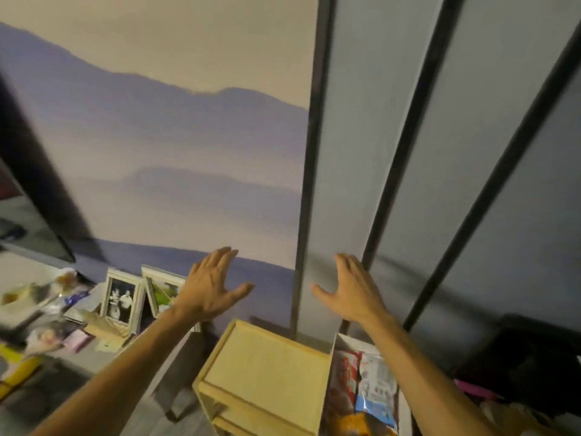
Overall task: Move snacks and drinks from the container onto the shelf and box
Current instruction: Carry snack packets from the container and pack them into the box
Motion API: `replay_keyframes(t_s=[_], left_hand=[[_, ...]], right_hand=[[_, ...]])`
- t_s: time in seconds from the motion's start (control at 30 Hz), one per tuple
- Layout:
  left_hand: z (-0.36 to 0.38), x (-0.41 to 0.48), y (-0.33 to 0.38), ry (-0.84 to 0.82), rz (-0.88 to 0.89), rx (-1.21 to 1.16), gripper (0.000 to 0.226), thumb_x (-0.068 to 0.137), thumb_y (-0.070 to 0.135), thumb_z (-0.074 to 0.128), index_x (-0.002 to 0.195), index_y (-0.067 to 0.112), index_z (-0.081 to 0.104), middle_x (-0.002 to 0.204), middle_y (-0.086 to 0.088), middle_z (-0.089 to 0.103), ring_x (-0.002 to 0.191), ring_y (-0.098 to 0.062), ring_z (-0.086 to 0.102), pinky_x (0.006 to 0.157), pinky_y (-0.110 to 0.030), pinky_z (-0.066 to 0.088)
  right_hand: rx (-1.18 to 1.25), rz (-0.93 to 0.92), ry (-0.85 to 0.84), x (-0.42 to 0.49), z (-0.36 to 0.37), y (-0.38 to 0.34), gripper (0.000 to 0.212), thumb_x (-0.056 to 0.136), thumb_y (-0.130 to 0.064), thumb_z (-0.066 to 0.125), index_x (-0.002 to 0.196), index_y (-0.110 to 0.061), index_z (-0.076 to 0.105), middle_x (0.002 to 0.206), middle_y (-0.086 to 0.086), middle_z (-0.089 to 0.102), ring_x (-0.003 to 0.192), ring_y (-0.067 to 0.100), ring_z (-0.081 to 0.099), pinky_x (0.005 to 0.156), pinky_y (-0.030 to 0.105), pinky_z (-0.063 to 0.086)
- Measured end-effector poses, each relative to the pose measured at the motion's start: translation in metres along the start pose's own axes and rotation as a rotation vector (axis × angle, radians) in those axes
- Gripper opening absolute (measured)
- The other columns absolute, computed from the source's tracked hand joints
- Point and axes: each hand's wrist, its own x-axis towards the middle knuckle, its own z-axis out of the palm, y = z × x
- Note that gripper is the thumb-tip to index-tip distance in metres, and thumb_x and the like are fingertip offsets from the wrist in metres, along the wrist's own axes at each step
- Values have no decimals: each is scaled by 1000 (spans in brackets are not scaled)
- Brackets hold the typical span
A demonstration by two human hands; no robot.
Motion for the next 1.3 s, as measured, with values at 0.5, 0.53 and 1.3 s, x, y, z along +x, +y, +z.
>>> replay_keyframes(t_s=[0.5,0.53,1.3], left_hand=[[-212,-179,-264,248,-482,128,92,86,89,44,158,33,33,167,-1,33,147,-25,42,121,-49,36],[-220,-194,-280,251,-515,131,93,86,89,44,158,32,32,167,-1,33,147,-25,41,121,-49,35],[-265,-401,-601,239,-1166,160,100,85,93,34,159,26,36,161,-2,42,142,-22,47,118,-48,41]], right_hand=[[107,-495,-99,57,52,-382,108,92,-78,55,168,-14,12,176,4,12,159,24,23,123,42,34],[106,-523,-112,56,61,-408,108,92,-77,55,168,-14,12,176,5,13,159,25,24,122,43,35],[111,-1084,-540,76,297,-873,83,85,-75,62,147,-24,40,151,1,47,137,26,51,102,42,48]])
